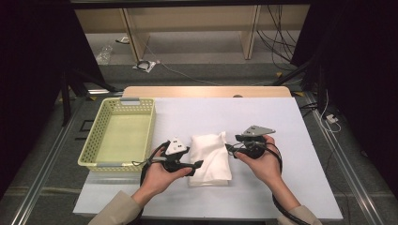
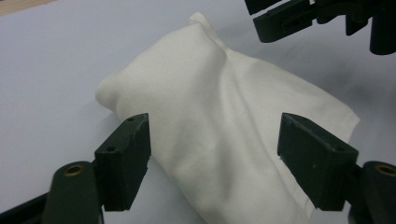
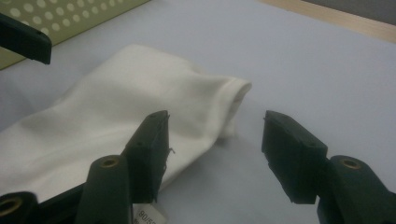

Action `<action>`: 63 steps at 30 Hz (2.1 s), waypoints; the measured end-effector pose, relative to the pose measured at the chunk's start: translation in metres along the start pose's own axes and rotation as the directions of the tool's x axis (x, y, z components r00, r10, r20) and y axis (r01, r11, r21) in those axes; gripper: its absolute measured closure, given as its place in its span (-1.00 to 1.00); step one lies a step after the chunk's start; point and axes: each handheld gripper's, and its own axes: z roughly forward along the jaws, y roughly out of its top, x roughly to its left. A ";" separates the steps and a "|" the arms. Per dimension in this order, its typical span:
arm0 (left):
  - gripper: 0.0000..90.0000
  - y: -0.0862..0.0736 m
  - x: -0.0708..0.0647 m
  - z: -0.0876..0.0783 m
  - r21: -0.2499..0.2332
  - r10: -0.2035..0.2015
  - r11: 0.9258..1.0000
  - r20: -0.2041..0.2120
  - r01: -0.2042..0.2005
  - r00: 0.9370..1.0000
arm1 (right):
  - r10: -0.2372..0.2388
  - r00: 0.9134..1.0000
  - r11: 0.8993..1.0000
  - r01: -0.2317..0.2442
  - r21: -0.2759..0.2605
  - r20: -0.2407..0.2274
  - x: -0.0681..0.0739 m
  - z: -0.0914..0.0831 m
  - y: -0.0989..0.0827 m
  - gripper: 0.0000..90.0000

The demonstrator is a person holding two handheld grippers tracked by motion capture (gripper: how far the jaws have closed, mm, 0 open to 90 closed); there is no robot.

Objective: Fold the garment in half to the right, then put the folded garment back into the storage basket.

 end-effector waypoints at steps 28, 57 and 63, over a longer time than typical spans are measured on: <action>-0.50 0.001 0.006 -0.005 -0.011 -0.023 1.000 0.001 0.023 1.000 | 0.019 1.000 0.997 -0.017 -0.073 0.021 0.000 -0.047 -0.038 -0.32; -0.40 0.001 0.010 0.000 -0.008 -0.077 0.997 -0.024 0.077 0.997 | 0.043 0.997 0.992 -0.035 -0.117 0.066 0.004 -0.079 -0.065 -0.34; -0.35 -0.001 0.013 0.010 0.011 -0.132 0.991 -0.028 0.132 0.991 | 0.040 0.997 0.993 -0.032 -0.116 0.071 0.005 -0.078 -0.064 -0.34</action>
